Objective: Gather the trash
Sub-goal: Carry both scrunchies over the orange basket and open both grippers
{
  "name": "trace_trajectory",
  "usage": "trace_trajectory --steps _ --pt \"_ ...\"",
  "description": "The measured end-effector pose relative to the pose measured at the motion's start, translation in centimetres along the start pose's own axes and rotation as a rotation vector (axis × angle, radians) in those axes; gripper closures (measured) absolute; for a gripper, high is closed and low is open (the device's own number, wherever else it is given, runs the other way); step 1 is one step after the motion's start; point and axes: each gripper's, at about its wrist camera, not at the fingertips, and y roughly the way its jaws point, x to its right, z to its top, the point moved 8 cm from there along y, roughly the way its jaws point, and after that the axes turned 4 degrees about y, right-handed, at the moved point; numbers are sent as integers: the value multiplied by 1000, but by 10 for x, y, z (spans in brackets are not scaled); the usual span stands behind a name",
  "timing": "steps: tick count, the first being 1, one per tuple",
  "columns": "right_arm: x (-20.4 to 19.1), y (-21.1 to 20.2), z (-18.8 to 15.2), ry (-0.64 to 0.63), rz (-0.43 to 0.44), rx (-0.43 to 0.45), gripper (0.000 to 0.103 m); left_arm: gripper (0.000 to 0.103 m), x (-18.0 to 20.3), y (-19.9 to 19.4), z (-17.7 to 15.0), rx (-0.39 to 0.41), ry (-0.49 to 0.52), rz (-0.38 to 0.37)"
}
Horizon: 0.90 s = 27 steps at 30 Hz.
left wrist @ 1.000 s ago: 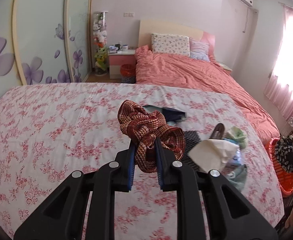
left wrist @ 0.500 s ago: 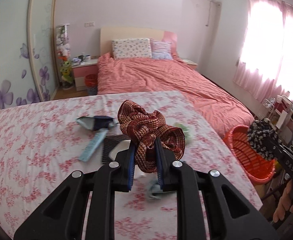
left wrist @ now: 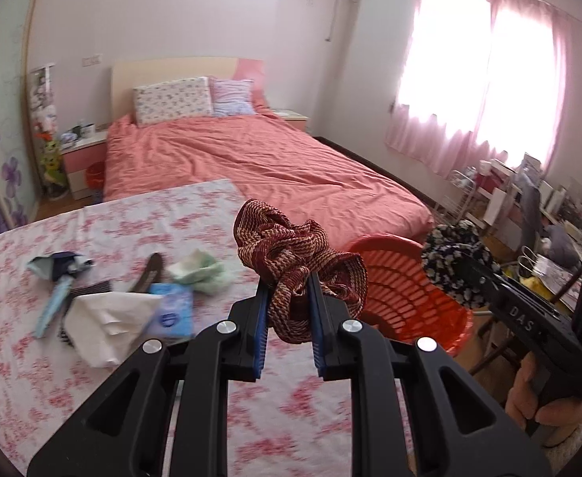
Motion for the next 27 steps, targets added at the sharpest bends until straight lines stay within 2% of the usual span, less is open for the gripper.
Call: trace_trajectory --steps 8,16,19,20,21,24,27 --pt "54 6 20 55 -49 35 88 84 57 46 3 -30 44 -107" --pt "97 32 34 115 -63 24 87 84 102 83 6 -74 71 -174" --pt "106 44 37 126 -78 24 76 74 113 98 6 -96 81 -167" --pt "110 49 38 130 -81 22 69 63 113 102 6 -105 80 -160" --pt "113 52 38 134 -85 17 66 56 112 107 5 -115 76 -153" --pt "118 64 34 137 -104 -2 61 51 106 113 0 -135 71 -126" --pt "118 66 28 114 -131 -2 49 44 96 109 -6 -138 67 -88"
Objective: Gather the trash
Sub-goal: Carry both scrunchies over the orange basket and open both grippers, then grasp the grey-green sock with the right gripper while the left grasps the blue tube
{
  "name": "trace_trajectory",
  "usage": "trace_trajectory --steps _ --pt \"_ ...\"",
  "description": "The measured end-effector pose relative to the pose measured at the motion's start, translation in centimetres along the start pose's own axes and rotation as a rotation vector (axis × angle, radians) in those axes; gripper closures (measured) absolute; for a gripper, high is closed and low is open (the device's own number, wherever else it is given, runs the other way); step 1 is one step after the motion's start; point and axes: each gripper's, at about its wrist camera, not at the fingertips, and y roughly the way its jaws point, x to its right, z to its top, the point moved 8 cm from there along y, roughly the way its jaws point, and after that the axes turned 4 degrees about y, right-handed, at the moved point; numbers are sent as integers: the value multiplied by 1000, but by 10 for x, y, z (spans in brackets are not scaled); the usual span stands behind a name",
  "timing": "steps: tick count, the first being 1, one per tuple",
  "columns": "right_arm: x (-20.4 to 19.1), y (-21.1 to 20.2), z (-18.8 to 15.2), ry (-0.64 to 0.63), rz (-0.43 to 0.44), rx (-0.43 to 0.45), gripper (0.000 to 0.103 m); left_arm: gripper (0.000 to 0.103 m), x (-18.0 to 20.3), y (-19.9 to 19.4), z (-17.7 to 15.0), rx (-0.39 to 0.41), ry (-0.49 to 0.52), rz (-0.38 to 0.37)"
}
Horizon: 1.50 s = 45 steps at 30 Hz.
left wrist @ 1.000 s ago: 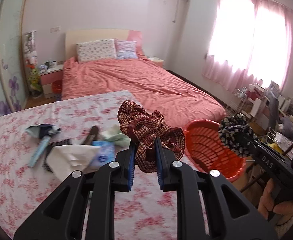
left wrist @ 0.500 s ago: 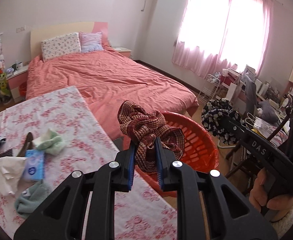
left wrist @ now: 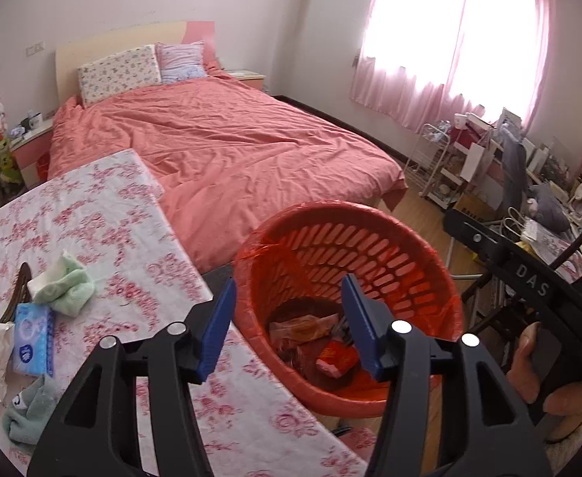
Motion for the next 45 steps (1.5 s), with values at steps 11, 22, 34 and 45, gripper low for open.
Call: trace_trajectory --steps 11,22,34,45 --pt "-42 -7 -41 -128 -32 -36 31 35 -70 -50 -27 17 -45 176" --pt "-147 -19 -93 -303 92 -95 24 22 -182 -122 -74 37 -146 384" --pt "-286 -14 -190 -389 297 -259 14 21 -307 -173 -149 -2 -367 582" --pt "-333 18 -250 -487 223 -400 17 21 -339 -188 -181 -12 -451 590"
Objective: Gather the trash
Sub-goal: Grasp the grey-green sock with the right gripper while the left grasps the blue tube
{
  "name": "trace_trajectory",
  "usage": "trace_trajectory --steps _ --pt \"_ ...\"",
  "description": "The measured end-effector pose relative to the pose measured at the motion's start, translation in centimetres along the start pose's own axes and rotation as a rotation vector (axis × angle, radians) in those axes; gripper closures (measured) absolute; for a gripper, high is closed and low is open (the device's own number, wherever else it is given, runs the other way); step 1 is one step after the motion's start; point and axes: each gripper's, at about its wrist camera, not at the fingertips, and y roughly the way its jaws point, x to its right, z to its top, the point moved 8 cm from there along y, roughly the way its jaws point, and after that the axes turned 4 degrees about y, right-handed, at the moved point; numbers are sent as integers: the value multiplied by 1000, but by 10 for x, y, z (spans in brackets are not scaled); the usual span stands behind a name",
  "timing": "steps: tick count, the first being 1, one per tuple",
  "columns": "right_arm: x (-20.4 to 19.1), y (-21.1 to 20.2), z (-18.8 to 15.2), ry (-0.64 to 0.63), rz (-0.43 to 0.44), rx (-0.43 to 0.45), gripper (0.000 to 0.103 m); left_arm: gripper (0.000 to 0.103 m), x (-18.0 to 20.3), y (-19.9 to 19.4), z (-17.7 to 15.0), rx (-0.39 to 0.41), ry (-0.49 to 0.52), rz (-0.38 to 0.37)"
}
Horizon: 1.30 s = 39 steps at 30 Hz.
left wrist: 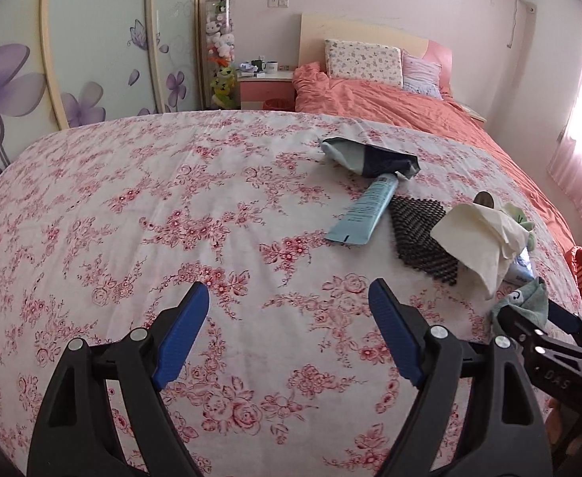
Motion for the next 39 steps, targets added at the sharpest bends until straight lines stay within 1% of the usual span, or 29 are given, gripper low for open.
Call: trace_trajectory --steps 1,2,3,4,5,8,10,11,14,16,19,20,22,24,25,27,28,33,38,39 --pt "1 1 -1 0 -7 -4 24 21 -1 1 0 -2 -2 0" --pt "2 -1 0 4 -9 6 37 21 -2 2 0 -3 -4 -2" --pt "3 -2 1 5 -13 10 42 21 -2 4 1 -4 -7 -6" --pt "5 -2 1 6 -16 13 51 21 -1 5 1 -5 -8 -8" --pt "8 -3 1 9 -21 16 63 21 0 6 2 -6 -8 -11" --pt "17 -6 2 29 0 13 80 21 7 11 7 -2 1 -26" --pt "24 -9 1 32 -3 13 85 21 14 15 12 0 10 -34" --pt "28 -11 1 25 -18 19 86 21 18 18 15 -1 12 -42" --pt "41 -14 2 7 -70 36 89 21 26 27 21 -9 16 -57" --pt "55 -15 4 22 -107 43 89 21 33 35 27 -19 20 -60" --pt "77 -15 9 70 -153 49 89 27 42 46 35 -36 23 -72" --pt "84 -14 10 89 -156 50 89 30 45 50 38 -44 28 -76" --pt "90 -13 11 110 -146 47 89 35 52 61 44 -59 48 -74" --pt "90 -13 10 115 -136 46 89 45 59 72 48 -80 83 -63" --pt "90 -12 10 115 -133 44 89 48 61 77 48 -91 98 -59" --pt "92 -12 9 121 -123 42 89 60 64 85 49 -115 116 -49" --pt "92 -11 10 126 -117 42 88 63 64 88 49 -120 119 -44" --pt "93 -11 9 145 -96 40 87 70 57 84 46 -117 104 -60" --pt "94 -11 9 151 -90 40 87 71 48 67 30 -114 104 -77" --pt "94 -11 9 153 -90 40 87 70 45 60 23 -114 102 -87"
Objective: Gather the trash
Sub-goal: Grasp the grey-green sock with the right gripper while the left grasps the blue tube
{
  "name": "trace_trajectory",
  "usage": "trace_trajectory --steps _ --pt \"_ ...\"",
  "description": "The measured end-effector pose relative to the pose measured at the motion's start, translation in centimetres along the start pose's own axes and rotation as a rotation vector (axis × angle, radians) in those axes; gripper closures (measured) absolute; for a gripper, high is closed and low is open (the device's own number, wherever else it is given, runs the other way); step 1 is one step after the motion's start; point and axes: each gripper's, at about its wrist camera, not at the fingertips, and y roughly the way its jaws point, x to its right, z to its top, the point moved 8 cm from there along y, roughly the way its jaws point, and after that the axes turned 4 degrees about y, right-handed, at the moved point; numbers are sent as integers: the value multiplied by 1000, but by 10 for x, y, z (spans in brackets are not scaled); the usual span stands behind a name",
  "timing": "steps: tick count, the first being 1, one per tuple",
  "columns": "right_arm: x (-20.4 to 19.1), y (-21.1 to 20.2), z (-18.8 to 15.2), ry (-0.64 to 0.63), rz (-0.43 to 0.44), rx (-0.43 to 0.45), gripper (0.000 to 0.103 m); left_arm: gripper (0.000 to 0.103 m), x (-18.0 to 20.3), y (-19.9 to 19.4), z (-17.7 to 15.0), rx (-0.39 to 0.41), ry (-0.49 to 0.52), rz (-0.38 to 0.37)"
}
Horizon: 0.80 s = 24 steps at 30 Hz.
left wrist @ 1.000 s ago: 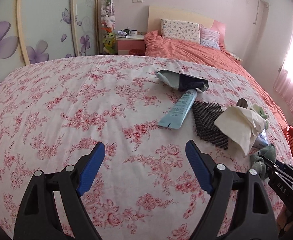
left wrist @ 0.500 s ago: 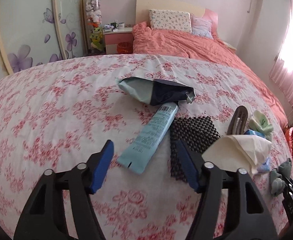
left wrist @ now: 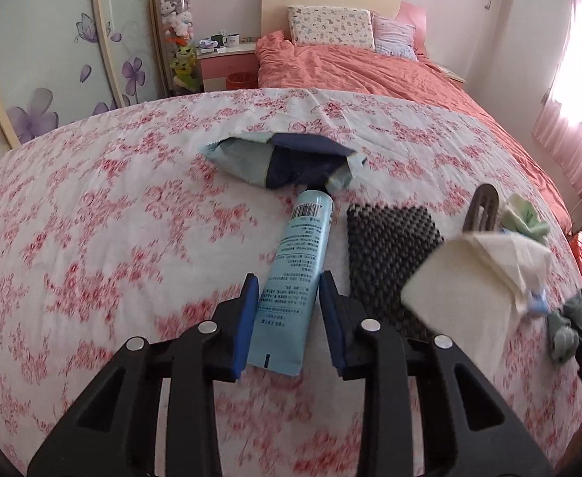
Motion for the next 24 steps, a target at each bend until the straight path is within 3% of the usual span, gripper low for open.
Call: trace_trajectory --steps 6,10,17,19,24 --pt "0 0 0 -6 -7 0 87 68 0 -21 -26 -10 -1 -30" --pt "-1 0 1 -5 -5 -1 86 51 0 -18 -16 -8 -25 -26" --pt "-3 1 0 -8 -5 -2 84 50 9 3 1 -14 -11 0" --pt "-2 1 0 -7 -3 -2 84 51 10 9 2 -21 -3 18" --pt "-2 1 0 -3 3 -2 84 73 2 6 0 -16 -23 31"
